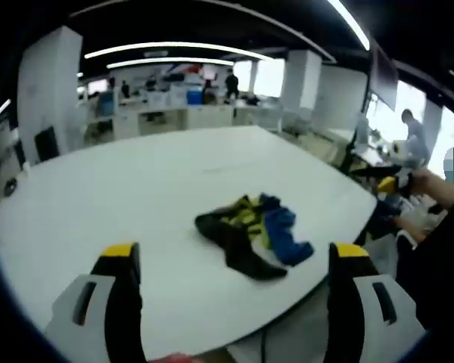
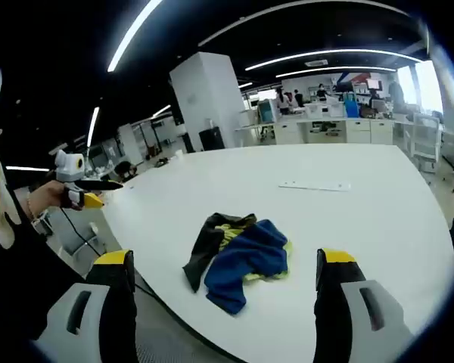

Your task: Fold the garment on the visible template until the final outline fits inside the template.

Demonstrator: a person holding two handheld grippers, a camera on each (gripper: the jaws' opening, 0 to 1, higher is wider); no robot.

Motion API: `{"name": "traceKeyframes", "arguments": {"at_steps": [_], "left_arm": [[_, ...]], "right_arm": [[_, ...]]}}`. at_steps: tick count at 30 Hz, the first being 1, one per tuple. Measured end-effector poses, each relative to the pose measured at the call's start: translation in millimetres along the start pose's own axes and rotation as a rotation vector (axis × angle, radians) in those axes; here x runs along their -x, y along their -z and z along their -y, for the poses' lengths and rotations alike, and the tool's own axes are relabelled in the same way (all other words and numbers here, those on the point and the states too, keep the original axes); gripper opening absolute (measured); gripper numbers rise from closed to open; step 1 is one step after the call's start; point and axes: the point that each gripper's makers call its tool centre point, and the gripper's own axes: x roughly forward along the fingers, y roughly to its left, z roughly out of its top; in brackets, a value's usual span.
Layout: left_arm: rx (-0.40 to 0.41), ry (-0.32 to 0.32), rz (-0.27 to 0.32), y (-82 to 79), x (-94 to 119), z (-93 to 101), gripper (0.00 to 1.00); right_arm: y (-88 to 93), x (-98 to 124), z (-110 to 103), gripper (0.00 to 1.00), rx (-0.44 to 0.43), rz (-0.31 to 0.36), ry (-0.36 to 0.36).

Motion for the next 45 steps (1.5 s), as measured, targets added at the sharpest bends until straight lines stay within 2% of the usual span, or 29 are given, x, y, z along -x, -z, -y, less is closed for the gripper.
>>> {"name": "traceKeyframes", "arguments": {"at_steps": [15,23,27,29,31,34,39,45], "left_arm": [[0.006,-0.002,-0.03,7.7,-0.5,-2.4,0.99],[-0.029,-0.01,-0.024,-9.0,6.5,-0.7,0.99],[-0.023,-0.012,-0.026,-3.4,4.7,-2.7,0.99],[-0.029,-0.006,-0.018,1.0,4.1,-1.9,0.99],[-0.019,0.004,-0.035,6.8,3.0,-2.6,0.99],[-0.015,-0.002,-0.019,4.4,5.1,-5.0,0.98],[-0.014,-0.015,-0.012,0.8,4.1,-9.0,0.98],[-0.029,0.009,-0.033,2.3,-3.6,-0.1,0.98]], "right_arm": [[10.0,-3.2,-0.3,1.0,-0.024,-0.017,-0.001],[6.8,-1.4,5.7,1.0,-0.018,-0.007,0.017],[4.8,-5.1,4.4,1.0,-0.024,0.003,0.009],[10.1,-8.0,2.1,1.0,-0.025,-0.007,0.002],[16.6,-8.9,0.6,0.99,-0.029,-0.027,-0.004],[22.6,-9.0,-1.4,0.98,-0.033,-0.045,-0.007],[22.2,-5.4,-4.2,0.99,-0.039,-0.036,-0.01],[28.9,3.9,-0.4,0.99,-0.062,-0.029,0.013]]}}
